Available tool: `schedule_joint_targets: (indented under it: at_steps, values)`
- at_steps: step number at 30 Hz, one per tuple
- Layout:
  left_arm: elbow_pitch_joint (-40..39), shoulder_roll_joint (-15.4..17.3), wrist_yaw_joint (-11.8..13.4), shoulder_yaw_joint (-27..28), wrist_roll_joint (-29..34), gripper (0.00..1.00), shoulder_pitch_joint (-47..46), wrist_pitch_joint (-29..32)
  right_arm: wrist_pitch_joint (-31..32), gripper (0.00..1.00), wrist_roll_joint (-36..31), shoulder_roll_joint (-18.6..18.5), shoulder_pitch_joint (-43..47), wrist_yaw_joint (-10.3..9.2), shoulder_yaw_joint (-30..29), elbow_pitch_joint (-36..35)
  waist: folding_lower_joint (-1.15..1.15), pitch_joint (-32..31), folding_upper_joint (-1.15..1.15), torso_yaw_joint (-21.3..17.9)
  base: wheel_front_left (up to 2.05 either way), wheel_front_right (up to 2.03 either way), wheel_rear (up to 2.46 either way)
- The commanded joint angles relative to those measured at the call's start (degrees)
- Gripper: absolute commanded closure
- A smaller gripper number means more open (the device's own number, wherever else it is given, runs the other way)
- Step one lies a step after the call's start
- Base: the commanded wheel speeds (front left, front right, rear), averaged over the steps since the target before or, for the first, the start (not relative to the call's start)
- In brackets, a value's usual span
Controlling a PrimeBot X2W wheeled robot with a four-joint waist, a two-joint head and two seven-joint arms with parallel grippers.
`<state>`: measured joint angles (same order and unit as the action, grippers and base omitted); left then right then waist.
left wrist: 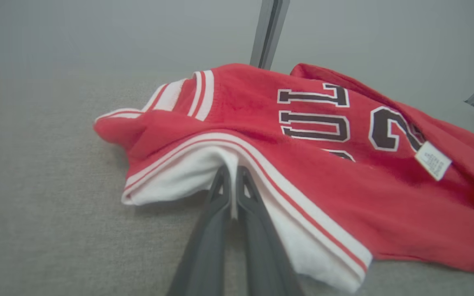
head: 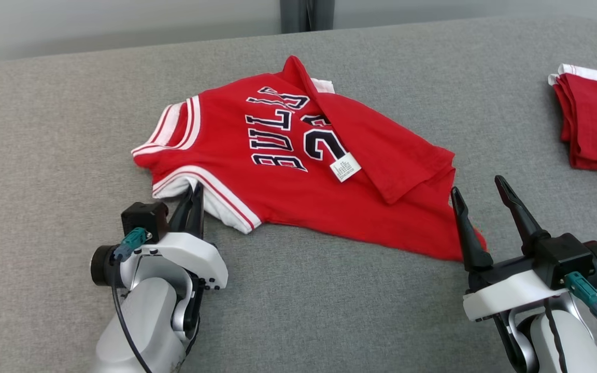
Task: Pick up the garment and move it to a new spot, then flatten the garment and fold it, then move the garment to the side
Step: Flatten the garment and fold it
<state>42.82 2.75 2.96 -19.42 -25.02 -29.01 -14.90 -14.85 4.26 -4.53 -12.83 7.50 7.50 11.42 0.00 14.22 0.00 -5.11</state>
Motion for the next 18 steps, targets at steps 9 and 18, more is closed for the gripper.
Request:
schedule_joint_targets:
  at_steps: [9, 18]
  values:
    - [-14.4, 0.6, 4.0, 4.6, 5.6, 1.00, 4.7, -0.3, -0.4, 0.00, -0.3, -0.5, 0.5, 0.00, 0.0, 0.6, 0.00, -1.3, 0.00, 0.8, 0.00, 0.00, 0.00]
    - [-14.2, 2.2, 5.1, -0.5, 14.8, 1.00, 0.3, 0.0, -0.4, 0.00, 0.0, -0.4, 0.1, 0.00, 0.7, 1.1, 0.00, -0.3, 0.00, -0.6, 0.00, 0.00, 0.00]
